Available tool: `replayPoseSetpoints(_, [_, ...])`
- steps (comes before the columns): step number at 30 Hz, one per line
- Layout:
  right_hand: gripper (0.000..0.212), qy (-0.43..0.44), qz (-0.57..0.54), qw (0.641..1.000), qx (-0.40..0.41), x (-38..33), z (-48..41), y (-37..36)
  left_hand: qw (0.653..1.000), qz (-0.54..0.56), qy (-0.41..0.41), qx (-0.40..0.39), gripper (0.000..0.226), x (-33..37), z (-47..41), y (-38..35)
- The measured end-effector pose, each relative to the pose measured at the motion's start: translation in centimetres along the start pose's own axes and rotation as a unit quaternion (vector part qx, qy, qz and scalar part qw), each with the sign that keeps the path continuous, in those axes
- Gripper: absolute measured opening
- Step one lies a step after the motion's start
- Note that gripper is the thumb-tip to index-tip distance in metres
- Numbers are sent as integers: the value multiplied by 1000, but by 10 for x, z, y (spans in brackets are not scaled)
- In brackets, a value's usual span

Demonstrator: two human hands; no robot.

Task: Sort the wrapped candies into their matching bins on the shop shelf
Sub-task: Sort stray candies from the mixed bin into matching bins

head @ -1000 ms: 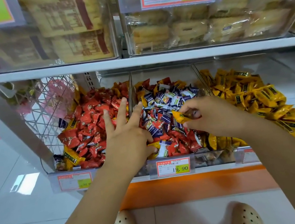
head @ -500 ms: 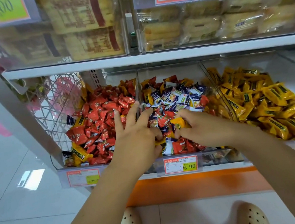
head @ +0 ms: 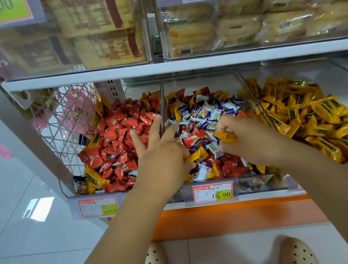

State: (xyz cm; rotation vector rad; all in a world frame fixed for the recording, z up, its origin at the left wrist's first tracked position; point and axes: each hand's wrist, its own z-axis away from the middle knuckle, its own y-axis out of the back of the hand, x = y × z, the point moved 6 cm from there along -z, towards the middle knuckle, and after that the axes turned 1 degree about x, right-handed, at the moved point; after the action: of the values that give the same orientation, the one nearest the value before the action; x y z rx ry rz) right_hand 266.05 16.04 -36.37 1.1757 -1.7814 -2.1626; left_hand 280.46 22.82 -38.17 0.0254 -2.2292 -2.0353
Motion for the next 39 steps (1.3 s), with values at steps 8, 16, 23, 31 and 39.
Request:
replayPoseSetpoints(8, [24,52,-50,995,-68,-22,0,-14,916,362,14,171,9,-34,7,45])
replayPoseSetpoints(16, [20,45,116,990,-59,-11,-13,-36,873,480,10,90,22,-37,11,38])
replayPoseSetpoints(23, [34,96,170,979,-63,-23,-8,-28,872,484,36,65,31,-36,15,40])
replayPoseSetpoints(31, [27,14,-13,1000,-21,-9,-12,0,827,559,32,59,10,-26,14,43])
replayPoseSetpoints(39, [6,-17,-206,978,29,-19,2,10,819,570,67,-15,17,7,-3,25])
